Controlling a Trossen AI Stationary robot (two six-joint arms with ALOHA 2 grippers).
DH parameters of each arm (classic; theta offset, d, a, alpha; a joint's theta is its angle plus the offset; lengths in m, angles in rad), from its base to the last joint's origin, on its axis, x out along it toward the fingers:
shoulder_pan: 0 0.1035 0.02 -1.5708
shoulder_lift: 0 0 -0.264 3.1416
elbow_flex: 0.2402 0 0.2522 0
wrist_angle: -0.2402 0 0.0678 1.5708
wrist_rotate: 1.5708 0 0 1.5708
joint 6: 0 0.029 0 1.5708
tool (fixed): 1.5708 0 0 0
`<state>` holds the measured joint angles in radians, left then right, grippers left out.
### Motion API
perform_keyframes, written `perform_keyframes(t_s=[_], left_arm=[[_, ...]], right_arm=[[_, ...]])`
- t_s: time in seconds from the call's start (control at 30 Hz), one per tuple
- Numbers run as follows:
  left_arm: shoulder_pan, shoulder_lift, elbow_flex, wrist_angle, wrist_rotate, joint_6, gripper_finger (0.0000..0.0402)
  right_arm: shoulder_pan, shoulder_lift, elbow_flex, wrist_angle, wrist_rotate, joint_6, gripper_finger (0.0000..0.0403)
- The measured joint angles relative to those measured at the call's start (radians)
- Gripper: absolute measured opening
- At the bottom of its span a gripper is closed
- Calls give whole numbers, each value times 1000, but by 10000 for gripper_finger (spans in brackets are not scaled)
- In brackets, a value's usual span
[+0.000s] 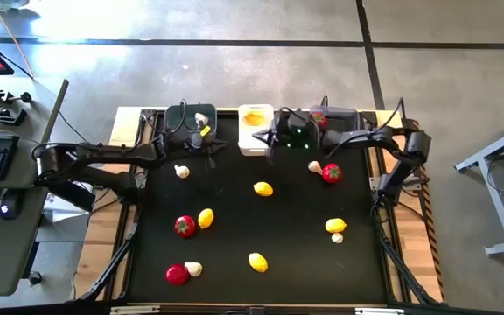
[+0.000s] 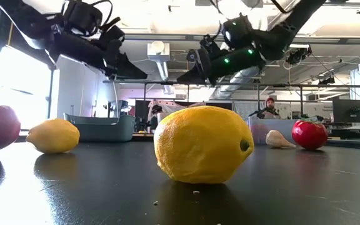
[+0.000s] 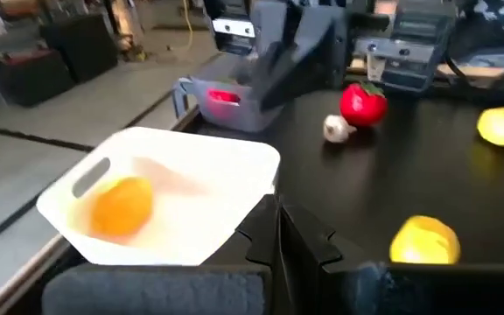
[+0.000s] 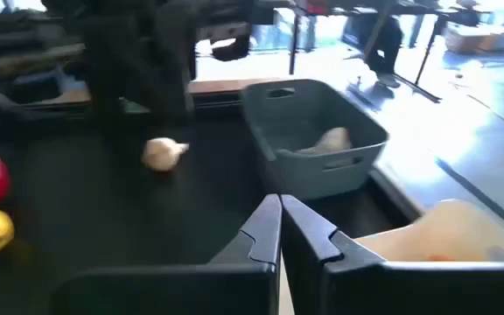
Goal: Sort produce into baskets
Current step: Put the yellow lemon into the white bin
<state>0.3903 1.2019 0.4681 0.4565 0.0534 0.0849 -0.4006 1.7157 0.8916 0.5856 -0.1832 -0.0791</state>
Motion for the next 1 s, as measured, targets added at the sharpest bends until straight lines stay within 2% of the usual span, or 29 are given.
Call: perform_keyframes(t_s=[0.17,0.33,0.47,0.63,0.8,1.0], left_arm=[[-76,-31,57,-179,-60,-10,0],[-159,-37,147,-416,-99,-94,0],[-240,-36,228,-628,-127,-210,0],[-341,-36,325,-858,-135,-446,3],[-443,-29,379,-968,-146,-670,39],[-544,56,446,-1115,-127,-907,114]], right_arm=[[4,0,-122,184,16,31,0],[4,-1,-202,279,23,68,0],[12,-1,-228,295,25,76,0],[33,-1,-233,288,24,44,0],[50,-1,-233,287,24,19,0],[55,-2,-233,250,23,9,0]])
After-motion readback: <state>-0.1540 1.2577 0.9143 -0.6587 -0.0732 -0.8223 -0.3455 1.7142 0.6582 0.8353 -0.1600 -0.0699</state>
